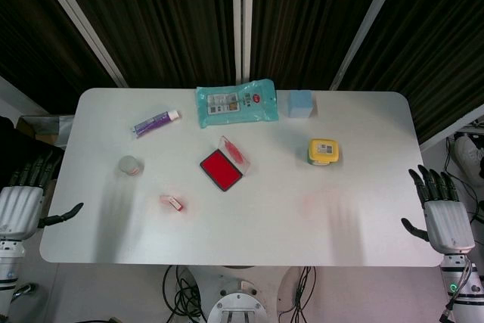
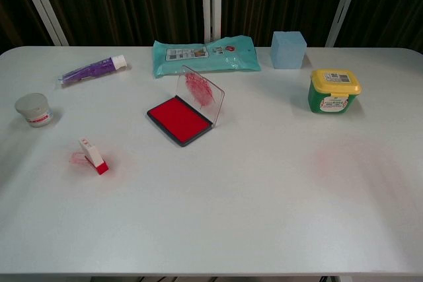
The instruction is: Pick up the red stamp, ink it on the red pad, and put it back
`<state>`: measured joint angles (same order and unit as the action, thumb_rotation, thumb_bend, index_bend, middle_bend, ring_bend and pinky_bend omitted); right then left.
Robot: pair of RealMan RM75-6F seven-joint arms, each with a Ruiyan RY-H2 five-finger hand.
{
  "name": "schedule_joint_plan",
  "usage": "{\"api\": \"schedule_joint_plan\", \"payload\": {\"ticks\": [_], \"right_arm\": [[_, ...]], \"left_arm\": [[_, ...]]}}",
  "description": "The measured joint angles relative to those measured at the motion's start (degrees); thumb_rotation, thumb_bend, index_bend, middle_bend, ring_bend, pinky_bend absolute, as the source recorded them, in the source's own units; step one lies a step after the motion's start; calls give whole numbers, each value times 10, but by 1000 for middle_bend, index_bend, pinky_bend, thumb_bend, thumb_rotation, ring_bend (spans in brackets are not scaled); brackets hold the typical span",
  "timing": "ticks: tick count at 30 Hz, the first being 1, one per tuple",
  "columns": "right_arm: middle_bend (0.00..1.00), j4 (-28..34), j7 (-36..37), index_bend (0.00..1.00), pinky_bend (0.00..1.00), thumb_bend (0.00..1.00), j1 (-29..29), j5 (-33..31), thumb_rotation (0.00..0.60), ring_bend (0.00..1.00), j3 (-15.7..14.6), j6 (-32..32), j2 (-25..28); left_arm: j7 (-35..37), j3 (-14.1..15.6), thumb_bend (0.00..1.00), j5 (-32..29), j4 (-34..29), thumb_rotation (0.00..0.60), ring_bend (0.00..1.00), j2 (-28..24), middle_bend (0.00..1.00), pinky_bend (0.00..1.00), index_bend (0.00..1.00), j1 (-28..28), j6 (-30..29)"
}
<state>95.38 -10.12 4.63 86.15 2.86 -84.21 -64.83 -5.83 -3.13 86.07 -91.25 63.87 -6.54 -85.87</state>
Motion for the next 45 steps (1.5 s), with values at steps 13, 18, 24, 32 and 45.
{"api": "schedule_joint_plan", "payload": {"ticks": [13, 18, 24, 32, 45], "right_arm": [[0, -6, 11, 0, 0, 69, -2, 6, 600, 0, -3, -4, 0], [0, -6, 12, 0, 0, 69, -2, 6, 600, 0, -1, -4, 2], [0, 1, 7, 0, 0, 69, 1, 3, 600, 0, 4, -4, 9], [0, 4, -1, 0, 0, 70, 4, 0, 600, 0, 5, 3, 12], [0, 6, 3, 0, 0, 76, -1, -1, 600, 0, 2, -3, 17]], "left_arm": [[2, 4, 127, 9, -6, 249, 53, -4, 0, 152, 0, 3, -5], [22, 6, 138, 20, -6, 386, 53, -7, 0, 184, 0, -1, -1], [34, 8, 153, 66, 7, 595, 97, -6, 35, 268, 0, -21, 1], [6, 10, 154, 156, 26, 600, 125, 14, 66, 308, 18, -96, 48], [-12, 17, 154, 203, 60, 600, 860, 72, 264, 996, 118, -209, 177]]}}
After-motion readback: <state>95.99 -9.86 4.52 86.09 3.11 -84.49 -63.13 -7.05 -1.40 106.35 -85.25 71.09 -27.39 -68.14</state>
